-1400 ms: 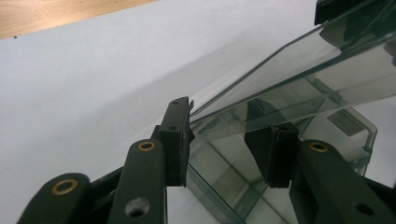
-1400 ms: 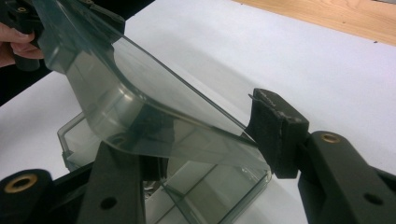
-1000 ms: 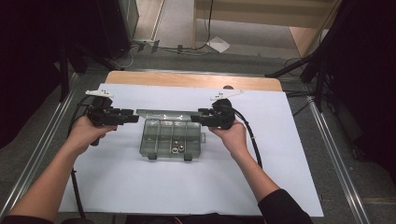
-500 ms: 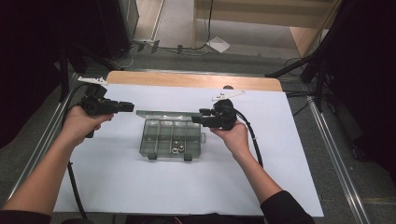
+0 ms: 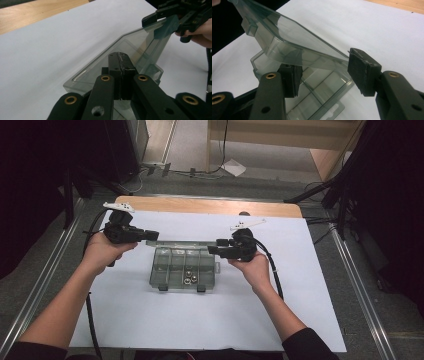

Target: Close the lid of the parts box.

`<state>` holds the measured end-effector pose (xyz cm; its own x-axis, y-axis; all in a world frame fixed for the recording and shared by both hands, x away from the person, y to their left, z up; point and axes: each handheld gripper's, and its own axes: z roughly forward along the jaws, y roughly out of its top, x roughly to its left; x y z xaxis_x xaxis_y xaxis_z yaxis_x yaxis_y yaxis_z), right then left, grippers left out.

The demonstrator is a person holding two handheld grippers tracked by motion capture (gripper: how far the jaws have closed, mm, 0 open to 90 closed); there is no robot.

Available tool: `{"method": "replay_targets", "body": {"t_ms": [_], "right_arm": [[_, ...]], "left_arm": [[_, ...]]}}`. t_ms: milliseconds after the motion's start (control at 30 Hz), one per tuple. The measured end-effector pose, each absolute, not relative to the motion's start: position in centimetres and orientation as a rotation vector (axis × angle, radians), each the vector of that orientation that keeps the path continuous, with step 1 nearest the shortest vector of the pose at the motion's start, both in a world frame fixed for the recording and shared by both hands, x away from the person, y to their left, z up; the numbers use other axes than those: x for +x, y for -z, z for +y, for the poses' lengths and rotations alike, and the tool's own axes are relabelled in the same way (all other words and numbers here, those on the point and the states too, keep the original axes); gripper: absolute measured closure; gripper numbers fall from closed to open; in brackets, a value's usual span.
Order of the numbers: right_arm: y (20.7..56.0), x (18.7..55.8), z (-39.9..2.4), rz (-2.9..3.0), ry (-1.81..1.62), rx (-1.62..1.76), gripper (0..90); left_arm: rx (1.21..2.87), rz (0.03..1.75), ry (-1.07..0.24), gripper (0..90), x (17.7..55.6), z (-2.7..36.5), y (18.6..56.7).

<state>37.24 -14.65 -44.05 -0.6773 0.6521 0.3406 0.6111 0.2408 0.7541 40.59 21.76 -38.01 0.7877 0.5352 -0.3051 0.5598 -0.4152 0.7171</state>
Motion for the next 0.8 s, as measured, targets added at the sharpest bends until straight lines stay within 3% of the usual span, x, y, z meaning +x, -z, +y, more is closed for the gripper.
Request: {"method": "replay_targets", "body": {"t_ms": [567, 800], "right_arm": [[43.5, 35.6, -16.7, 2.461, -1.397, 1.212, 44.2], [42.7, 35.0, -18.2, 2.436, -1.378, 1.208, 47.8]], "left_arm": [[2.084, 0.810, 0.025, 90.0, 40.0, 22.2, 39.0], [2.091, 0.816, 0.038, 90.0, 39.8, 22.3, 39.2]]}}
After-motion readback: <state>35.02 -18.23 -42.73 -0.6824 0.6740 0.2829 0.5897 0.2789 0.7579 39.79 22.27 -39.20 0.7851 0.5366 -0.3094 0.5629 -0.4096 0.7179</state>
